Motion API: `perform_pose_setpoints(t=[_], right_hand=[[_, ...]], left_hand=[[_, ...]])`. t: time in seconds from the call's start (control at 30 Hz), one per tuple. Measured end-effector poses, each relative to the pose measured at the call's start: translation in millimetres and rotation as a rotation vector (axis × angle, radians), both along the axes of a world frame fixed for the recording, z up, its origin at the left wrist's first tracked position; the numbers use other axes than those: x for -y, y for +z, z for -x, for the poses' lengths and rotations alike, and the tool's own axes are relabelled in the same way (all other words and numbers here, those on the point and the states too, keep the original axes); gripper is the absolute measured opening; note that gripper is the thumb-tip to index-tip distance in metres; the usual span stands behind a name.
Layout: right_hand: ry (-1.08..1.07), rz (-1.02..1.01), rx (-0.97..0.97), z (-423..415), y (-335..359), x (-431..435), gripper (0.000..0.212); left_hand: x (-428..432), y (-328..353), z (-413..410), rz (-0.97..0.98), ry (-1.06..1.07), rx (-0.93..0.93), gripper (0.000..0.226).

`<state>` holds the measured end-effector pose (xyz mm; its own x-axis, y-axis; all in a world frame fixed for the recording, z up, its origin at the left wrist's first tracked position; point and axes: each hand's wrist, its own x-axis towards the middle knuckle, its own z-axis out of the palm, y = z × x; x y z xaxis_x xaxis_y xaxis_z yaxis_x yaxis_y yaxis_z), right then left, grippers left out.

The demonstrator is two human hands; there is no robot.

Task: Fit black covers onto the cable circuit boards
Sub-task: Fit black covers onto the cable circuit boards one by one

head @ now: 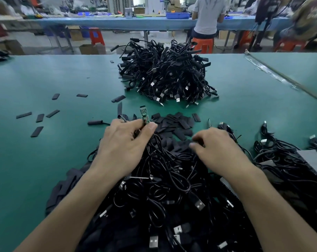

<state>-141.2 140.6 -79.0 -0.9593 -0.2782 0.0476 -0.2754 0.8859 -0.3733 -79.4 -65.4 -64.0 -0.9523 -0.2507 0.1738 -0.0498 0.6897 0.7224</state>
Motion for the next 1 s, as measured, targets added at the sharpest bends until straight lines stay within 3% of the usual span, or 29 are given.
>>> perform_pose_setpoints(t=[0.17, 0.37, 0.47, 0.67, 0.77, 1.0], right_hand=[[-0.032, -0.160, 0.068, -0.3, -6.6, 1.8, 0.045], [-0.036, 0.014, -0.008, -2.9, -11.0, 4.0, 0.027], [-0.035, 0.095, -0.061, -4.4, -10.4, 3.2, 0.020], [-0.022, 0.261, -0.133, -3.2, -8.8, 3.6, 0.021], [0.042, 0.249, -0.080, 0.9, -11.4, 4.8, 0.028], [0.047, 0.265, -0.058, 3.5, -11.8, 2.6, 0.012]], left_hand=[[0.3, 0.4, -0.9, 0.119, 0.034, 0.054, 0.055], [-1.9, 1.2, -2.0, 0.162, 0.038, -0.108, 0.038], [-5.2, 4.7, -3.3, 0.068, 0.003, -0.180, 0.021], [-8.5, 8.4, -2.8, -0.268, -0.116, -0.199, 0.028], [-9.1, 14.3, -3.9, -0.404, -0.149, -0.200, 0.029], [-13.2, 18.2, -7.6, -0.514, -0.175, -0.092, 0.018]])
